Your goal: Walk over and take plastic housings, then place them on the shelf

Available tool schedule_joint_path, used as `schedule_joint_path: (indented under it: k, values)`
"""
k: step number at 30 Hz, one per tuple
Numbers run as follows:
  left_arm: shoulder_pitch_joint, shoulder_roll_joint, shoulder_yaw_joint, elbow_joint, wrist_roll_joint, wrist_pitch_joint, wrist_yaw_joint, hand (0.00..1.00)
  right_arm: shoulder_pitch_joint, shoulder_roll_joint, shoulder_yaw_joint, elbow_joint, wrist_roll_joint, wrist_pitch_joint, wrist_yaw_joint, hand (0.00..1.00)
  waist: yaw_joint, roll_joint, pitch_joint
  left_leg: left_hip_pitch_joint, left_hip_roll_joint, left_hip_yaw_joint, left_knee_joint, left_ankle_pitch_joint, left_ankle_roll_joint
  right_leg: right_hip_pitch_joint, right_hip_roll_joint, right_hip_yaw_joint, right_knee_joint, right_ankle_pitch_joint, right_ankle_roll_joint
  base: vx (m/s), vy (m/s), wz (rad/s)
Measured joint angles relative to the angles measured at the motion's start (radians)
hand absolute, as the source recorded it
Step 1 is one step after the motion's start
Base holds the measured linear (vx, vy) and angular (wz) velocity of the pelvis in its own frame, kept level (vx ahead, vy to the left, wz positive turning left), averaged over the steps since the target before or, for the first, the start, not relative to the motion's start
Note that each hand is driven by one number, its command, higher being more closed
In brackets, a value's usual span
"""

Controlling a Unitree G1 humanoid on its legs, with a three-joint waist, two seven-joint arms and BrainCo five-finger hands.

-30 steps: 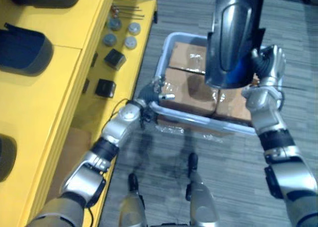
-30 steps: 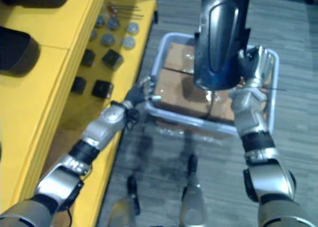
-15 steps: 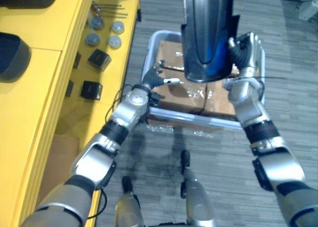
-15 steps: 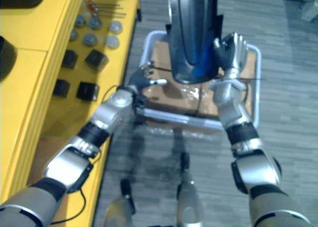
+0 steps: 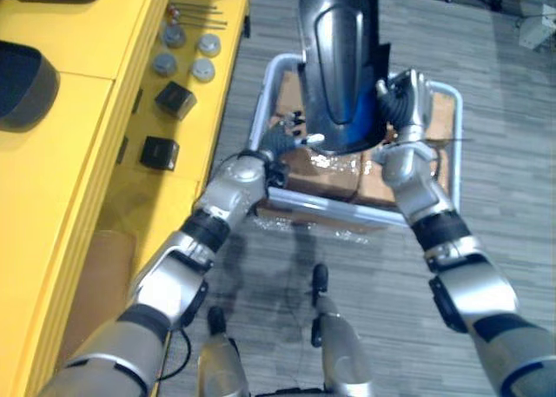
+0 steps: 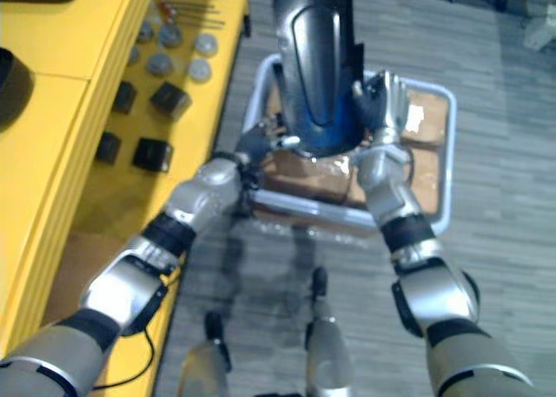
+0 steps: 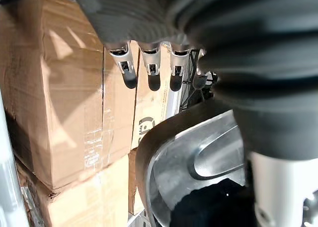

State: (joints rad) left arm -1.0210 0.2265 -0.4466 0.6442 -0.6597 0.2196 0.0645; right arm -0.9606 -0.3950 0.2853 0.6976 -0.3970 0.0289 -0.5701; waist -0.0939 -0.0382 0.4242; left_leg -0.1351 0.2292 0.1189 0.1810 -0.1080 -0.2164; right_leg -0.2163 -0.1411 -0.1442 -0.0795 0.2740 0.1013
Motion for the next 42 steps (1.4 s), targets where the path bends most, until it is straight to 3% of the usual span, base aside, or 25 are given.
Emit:
schedule_joint_path:
  k: [9, 13, 20, 25, 26, 34, 38, 42]
  values:
    - [0.006, -0.001, 0.0, 0.0, 0.002, -0.018, -0.001, 0.0, 0.026, 0.007, 0.012, 0.017, -0.01, -0.016, 0.001, 1.0, 0.005, 0.0, 0.0, -0.003, 0.0, -0.006, 0.001, 0.0, 0.0, 0.003, -0.001, -0.01, 0.0, 0.0, 0.0, 0.0, -0.001, 0.01]
    - [0.027, -0.007, 0.0, -0.004, 0.004, -0.041, 0.0, 0.0, 0.062, 0.013, 0.013, 0.011, -0.019, -0.051, 0.002, 1.0, 0.007, 0.0, 0.0, -0.002, 0.0, -0.009, 0.004, 0.0, 0.0, 0.007, -0.001, -0.012, 0.0, 0.0, 0.0, 0.0, 0.0, 0.01]
    - [0.115, -0.017, 0.0, -0.026, 0.017, -0.043, 0.007, 0.0, 0.181, 0.02, 0.055, -0.109, -0.051, -0.097, 0.017, 1.0, 0.01, 0.0, 0.0, -0.001, 0.001, -0.009, 0.004, 0.0, 0.0, 0.008, 0.0, -0.012, 0.0, 0.0, 0.0, 0.0, 0.0, 0.0]
    - [0.17, -0.016, -0.004, -0.041, 0.05, -0.044, 0.024, 0.0, 0.253, 0.035, 0.073, -0.182, -0.051, -0.098, 0.025, 1.0, 0.021, 0.0, 0.0, 0.0, 0.001, -0.009, 0.003, 0.0, 0.0, 0.009, 0.0, -0.011, 0.0, 0.0, 0.0, 0.0, 0.0, 0.0]
    - [0.183, -0.017, -0.008, -0.042, 0.05, -0.045, 0.029, 1.0, 0.262, 0.041, 0.074, -0.188, -0.051, -0.099, 0.026, 1.0, 0.023, 0.0, 0.0, 0.001, 0.0, -0.009, 0.003, 0.0, 0.0, 0.009, 0.0, -0.011, 0.0, 0.0, 0.0, 0.0, 0.0, 0.0]
    - [0.252, -0.017, -0.013, -0.044, 0.079, -0.091, 0.043, 1.0, 0.332, 0.066, 0.1, -0.228, -0.05, -0.098, 0.024, 1.0, 0.029, -0.005, -0.003, 0.013, 0.0, -0.01, 0.001, 0.0, 0.0, 0.023, 0.0, -0.011, -0.001, 0.0, 0.0, 0.0, 0.0, 0.0]
    - [0.255, -0.017, -0.018, -0.045, 0.078, -0.159, 0.075, 1.0, 0.357, 0.067, 0.1, -0.273, -0.049, -0.096, 0.011, 1.0, 0.028, -0.007, -0.005, 0.015, 0.0, -0.01, -0.002, 0.0, 0.0, 0.029, -0.001, -0.011, -0.001, -0.007, 0.0, 0.0, 0.0, 0.0]
    - [0.255, -0.015, -0.019, -0.045, 0.043, -0.168, 0.089, 1.0, 0.369, 0.079, 0.1, -0.306, -0.048, -0.094, -0.006, 1.0, 0.026, -0.006, -0.006, 0.03, 0.0, -0.002, -0.008, 0.001, 0.0, 0.029, 0.0, -0.006, -0.001, -0.005, 0.001, 0.01, 0.002, -0.03]
